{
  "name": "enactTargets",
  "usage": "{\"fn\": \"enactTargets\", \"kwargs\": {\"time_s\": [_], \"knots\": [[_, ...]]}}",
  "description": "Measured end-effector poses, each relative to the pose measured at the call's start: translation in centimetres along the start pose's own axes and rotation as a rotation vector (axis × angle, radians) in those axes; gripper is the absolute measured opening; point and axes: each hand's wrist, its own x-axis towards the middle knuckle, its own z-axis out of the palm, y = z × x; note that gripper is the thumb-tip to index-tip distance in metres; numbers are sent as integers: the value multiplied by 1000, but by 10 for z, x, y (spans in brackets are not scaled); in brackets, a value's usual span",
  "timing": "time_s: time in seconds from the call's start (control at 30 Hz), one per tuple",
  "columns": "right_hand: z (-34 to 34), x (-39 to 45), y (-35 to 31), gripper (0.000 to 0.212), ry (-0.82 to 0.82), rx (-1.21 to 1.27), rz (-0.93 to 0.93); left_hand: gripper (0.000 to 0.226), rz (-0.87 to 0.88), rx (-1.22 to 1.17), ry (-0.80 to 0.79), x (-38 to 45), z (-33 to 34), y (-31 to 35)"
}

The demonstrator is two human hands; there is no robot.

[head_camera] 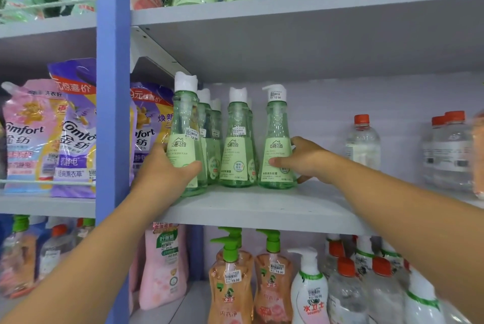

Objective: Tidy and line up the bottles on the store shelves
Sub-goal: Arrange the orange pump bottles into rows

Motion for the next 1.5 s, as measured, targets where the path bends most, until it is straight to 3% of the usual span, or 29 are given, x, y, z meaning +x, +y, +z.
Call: {"fn": "enactTargets", "kwargs": {"time_s": [0.2, 0.47, 0.83, 0.97, 1.03, 1.13, 1.3, 1.4, 1.5], "knots": [[1, -3, 0, 39, -4, -28, -30, 59, 14, 37, -42, 2, -3, -1], [2, -6, -2, 47, 13, -64, -25, 75, 9, -25, -22, 2, -3, -3], [7, -7, -4, 62, 59, -92, -1, 77, -9, -36, -7, 4, -1, -2], [8, -9, -6, 46, 40, -132, 5, 79, 3, -51, -29, 5, 0, -3], [7, -12, -8, 44, 36, -160, -6, 80, 28, -47, -18, 3, 0, -2], [6, -19, -8, 50, 22, -192, 5, 91, 147, -212, 127, -7, 3, 3], [-15, -33, -8, 78, 85, -45, 29, 73, 336, -347, 213, -40, 25, 37], [-50, -53, -2, 82, 194, 162, -5, 69, 327, -527, 105, -54, 45, 75], [-103, -84, 22, 77, 302, 264, -70, 75, 211, -664, -171, -65, 81, 119]]}}
